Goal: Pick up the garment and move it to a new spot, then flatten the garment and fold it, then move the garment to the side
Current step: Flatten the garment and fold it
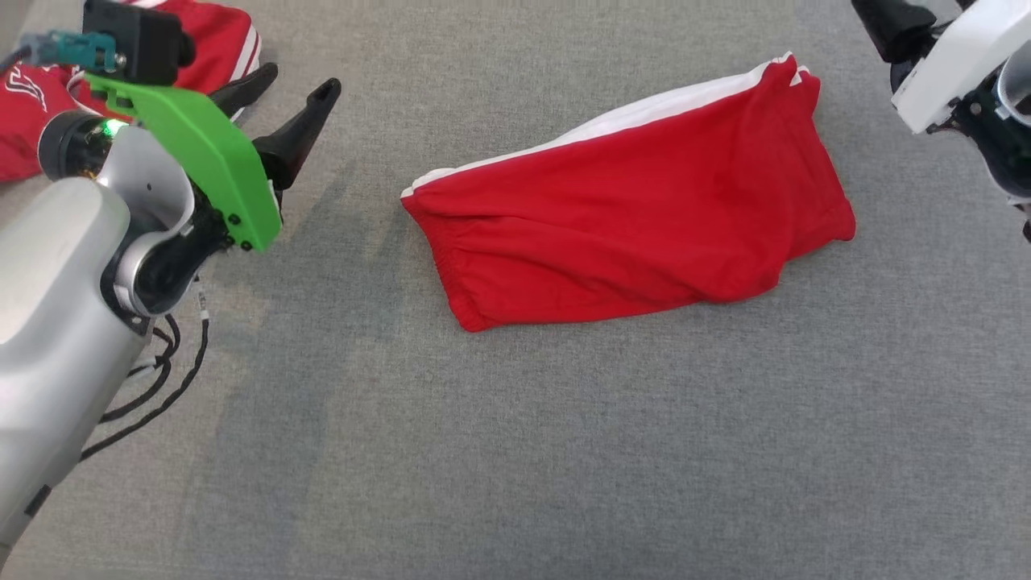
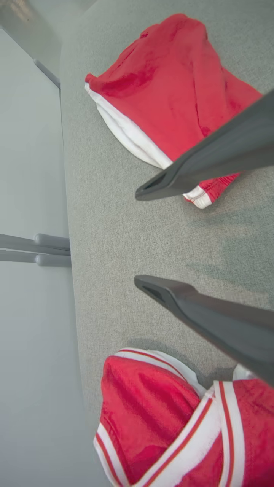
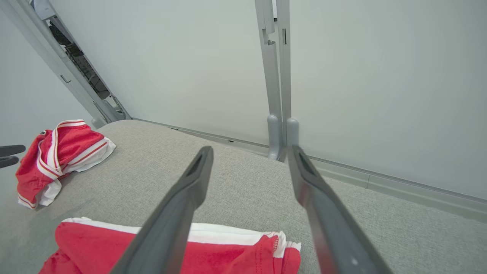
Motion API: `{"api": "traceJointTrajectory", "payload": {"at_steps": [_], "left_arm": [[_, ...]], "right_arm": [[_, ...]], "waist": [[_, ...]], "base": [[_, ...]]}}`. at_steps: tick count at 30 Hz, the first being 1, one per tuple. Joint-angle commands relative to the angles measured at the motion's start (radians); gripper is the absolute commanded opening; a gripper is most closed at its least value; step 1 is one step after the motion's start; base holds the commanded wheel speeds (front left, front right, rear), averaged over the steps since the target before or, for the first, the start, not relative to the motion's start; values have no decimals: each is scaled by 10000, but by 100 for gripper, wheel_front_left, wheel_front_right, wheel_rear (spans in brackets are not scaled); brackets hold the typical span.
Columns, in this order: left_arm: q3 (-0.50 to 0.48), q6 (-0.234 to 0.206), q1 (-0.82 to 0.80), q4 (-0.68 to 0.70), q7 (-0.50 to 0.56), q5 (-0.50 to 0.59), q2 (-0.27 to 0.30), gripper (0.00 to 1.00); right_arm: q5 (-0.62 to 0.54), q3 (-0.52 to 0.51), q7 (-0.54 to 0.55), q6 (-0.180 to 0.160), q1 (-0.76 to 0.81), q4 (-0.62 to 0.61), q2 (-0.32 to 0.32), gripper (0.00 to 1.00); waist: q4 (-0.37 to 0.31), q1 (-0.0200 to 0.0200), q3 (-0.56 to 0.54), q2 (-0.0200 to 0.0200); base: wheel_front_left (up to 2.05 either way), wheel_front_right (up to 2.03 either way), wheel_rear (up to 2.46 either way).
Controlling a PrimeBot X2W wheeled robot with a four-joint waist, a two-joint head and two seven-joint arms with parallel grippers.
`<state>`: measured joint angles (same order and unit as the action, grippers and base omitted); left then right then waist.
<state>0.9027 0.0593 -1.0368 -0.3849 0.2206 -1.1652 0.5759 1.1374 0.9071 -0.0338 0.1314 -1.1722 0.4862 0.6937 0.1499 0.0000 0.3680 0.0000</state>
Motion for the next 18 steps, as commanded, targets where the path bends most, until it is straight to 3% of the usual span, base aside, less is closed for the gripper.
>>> {"api": "traceJointTrajectory", "payload": {"at_steps": [1, 6, 11, 18], "left_arm": [[-79, -200, 330, 73, -504, 281, 106, 100], [-240, -911, 1317, 393, -2269, 883, 238, 100], [-495, -1564, 2432, 906, -3779, 1072, 306, 100], [-1093, -2537, 4592, 1965, -4818, 1622, 606, 100]], "right_arm": [[-185, 15, -445, -14, 256, 7, -48, 100], [-333, -158, -1850, -14, 1010, 16, -176, 100], [-710, -991, -2303, -14, 2117, -130, -386, 100], [-2608, -4130, -2312, -14, 4933, -1323, -1384, 100]], "waist": [[-35, 0, -334, 0], [-1, 0, -882, 0], [61, 0, -1490, 0], [-26, 0, -2292, 0]], "base": [[0, 0, 0], [0, 0, 0], [0, 0, 0], [0, 0, 0]]}}
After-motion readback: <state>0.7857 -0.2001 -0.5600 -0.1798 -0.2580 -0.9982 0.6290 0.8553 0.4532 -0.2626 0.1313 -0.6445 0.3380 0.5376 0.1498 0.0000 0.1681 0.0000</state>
